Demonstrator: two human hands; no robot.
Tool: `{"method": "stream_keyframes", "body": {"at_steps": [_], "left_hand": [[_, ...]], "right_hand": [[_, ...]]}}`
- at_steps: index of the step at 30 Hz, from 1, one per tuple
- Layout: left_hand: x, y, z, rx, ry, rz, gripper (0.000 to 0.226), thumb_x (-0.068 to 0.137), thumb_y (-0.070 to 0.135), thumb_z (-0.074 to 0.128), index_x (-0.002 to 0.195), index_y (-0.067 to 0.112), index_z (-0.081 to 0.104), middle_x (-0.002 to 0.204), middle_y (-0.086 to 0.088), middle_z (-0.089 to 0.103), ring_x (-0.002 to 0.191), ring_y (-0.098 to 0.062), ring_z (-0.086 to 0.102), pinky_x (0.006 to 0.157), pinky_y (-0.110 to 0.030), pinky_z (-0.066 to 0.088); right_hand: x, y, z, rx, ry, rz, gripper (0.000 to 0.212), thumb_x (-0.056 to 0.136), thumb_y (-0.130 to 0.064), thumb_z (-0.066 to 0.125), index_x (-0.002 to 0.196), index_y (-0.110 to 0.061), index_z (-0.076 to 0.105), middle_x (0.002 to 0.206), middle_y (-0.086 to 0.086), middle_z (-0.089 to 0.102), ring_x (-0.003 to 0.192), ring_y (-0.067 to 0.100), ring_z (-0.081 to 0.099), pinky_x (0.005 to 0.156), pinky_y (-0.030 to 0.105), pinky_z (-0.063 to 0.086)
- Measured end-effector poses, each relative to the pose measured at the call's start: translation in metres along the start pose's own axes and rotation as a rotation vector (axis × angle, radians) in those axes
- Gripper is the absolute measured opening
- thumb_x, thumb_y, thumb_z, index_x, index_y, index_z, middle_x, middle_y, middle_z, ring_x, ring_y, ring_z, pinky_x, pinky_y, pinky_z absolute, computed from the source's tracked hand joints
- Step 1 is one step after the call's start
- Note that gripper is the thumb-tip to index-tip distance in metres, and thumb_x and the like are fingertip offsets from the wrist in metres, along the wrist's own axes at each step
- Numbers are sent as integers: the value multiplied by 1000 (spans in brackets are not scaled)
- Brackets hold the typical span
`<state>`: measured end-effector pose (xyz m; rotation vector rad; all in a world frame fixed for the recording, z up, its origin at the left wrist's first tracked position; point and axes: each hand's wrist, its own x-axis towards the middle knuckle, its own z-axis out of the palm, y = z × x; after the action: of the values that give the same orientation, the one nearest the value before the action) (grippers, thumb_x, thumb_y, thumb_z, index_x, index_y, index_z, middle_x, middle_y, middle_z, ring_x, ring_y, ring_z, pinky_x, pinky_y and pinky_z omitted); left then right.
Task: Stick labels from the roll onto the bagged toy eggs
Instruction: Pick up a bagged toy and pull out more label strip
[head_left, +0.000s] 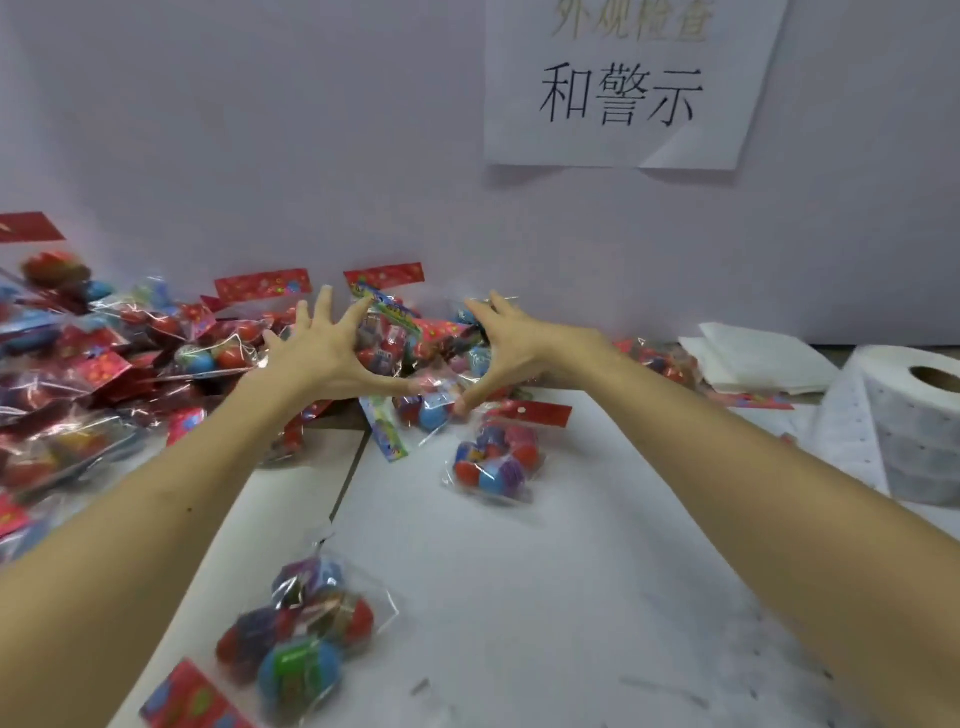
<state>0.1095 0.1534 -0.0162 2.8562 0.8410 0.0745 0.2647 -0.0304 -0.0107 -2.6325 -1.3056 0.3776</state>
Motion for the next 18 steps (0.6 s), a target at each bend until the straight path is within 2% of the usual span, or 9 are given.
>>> {"method": "stream_keyframes", "body": {"at_steps": [1,3,5,8,11,14,16,18], "left_hand": [[9,-3,0,-20,3,9,147,41,97,57,163,41,-2,172,-6,-18,159,-39,-6,120,-74,9],[25,-5,1,-62,-11,23,146,43,96,59,163,41,-4,172,-5,-18,159,-40,-3,121,-72,16],[38,-3,5,-80,-79,20,145,43,95,58,163,42,-4,173,-5,-9,157,-41,13,122,-63,25],[49,2,16,-21,-143,11,144,44,97,54,163,42,-4,169,-10,15,147,-41,37,117,-54,37],[53,7,18,2,-112,25,137,47,96,52,163,42,2,165,-12,23,142,-42,44,114,-53,41],[47,16,19,59,-121,64,113,67,89,58,162,40,21,162,-14,27,139,-41,47,114,-51,42],[38,23,21,92,-111,90,96,79,80,63,159,38,29,156,-16,33,135,-40,50,113,-50,44],[26,29,21,98,-111,119,89,82,73,67,156,36,34,149,-16,37,129,-40,54,111,-48,46]], "right_hand": [[11,-3,-1,-48,-27,16,150,54,-73,86,160,-35,-13,168,1,-23,157,28,-10,122,63,17],[29,-8,-2,-97,-61,45,151,55,-74,85,159,-36,-17,166,2,-30,157,31,-12,122,65,16],[41,-9,-1,-111,-96,74,151,54,-76,85,158,-38,-17,165,1,-33,157,33,-4,120,65,21],[50,-6,5,-113,-86,85,146,54,-74,86,159,-39,-10,166,-1,-30,156,36,11,118,62,30],[49,-8,8,-133,-21,33,132,58,-68,86,161,-37,9,170,-1,-14,152,39,24,114,58,37],[37,-9,15,-161,26,-25,112,67,-57,85,157,-28,25,169,2,2,143,40,38,109,51,44],[25,-11,19,-163,76,-62,100,70,-48,85,153,-24,33,161,7,21,134,38,47,103,47,47],[9,-13,23,-142,102,-76,95,71,-44,85,150,-24,36,149,7,33,127,36,49,102,49,48]]}}
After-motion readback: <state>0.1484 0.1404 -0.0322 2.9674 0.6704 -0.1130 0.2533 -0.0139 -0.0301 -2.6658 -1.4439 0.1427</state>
